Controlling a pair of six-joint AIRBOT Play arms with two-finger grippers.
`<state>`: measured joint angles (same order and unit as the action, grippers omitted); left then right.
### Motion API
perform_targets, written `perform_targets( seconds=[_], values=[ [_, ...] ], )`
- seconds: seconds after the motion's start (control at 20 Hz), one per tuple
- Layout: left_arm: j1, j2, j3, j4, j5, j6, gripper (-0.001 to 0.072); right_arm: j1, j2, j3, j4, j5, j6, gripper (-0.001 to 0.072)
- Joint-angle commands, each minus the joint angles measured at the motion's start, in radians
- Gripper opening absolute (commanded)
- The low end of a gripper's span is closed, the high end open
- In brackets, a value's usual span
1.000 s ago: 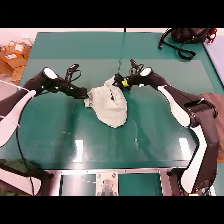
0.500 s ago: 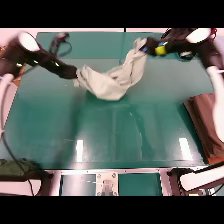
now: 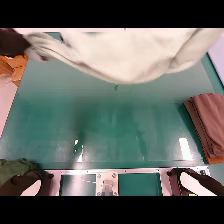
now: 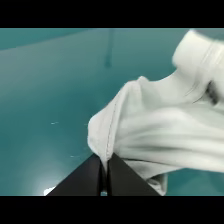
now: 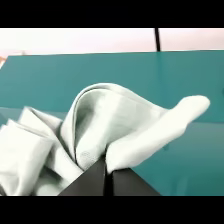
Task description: Fold the shirts.
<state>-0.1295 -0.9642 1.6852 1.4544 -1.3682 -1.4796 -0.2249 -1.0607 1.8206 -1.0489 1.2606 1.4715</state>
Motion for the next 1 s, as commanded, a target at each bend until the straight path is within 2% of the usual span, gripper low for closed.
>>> perform_targets(
  seconds=[0.0,0.1,0.25,0.35,0.5,0.6,0.75,0.95],
  values=[
    [0.000,0.064,-0.015,0.199,-0.131,-0.035,0.0027,-0.052,0.117,-0.039,-0.156,0.192,0.108,0.0014],
    [0.000,0.058,-0.089,0.195,-0.163,-0.030,0.0027,-0.052,0.145,-0.140,-0.220,0.275,0.130,0.0014],
    [0.000,0.058,-0.250,0.039,-0.073,0.028,0.0027,-0.027,0.174,-0.372,-0.128,0.267,0.116,0.0014],
    [0.000,0.058,-0.380,-0.027,0.002,0.060,0.0027,0.006,0.179,-0.565,-0.124,0.168,0.091,0.0014],
    [0.000,0.058,-0.593,0.020,0.117,0.066,0.0027,0.012,0.158,-0.871,-0.122,-0.102,0.087,0.0014],
    [0.000,0.057,-0.723,0.030,0.215,0.076,0.0027,0.011,0.107,-1.009,-0.106,-0.204,0.088,0.0014],
    [0.000,0.020,-0.832,-0.028,0.358,0.075,0.0027,0.011,-0.027,-1.065,-0.077,-0.274,0.048,0.0014],
    [0.000,-0.056,-0.848,-0.151,0.354,0.079,0.0027,0.011,-0.104,-1.065,-0.076,-0.306,0.002,0.0014]
  ],
)
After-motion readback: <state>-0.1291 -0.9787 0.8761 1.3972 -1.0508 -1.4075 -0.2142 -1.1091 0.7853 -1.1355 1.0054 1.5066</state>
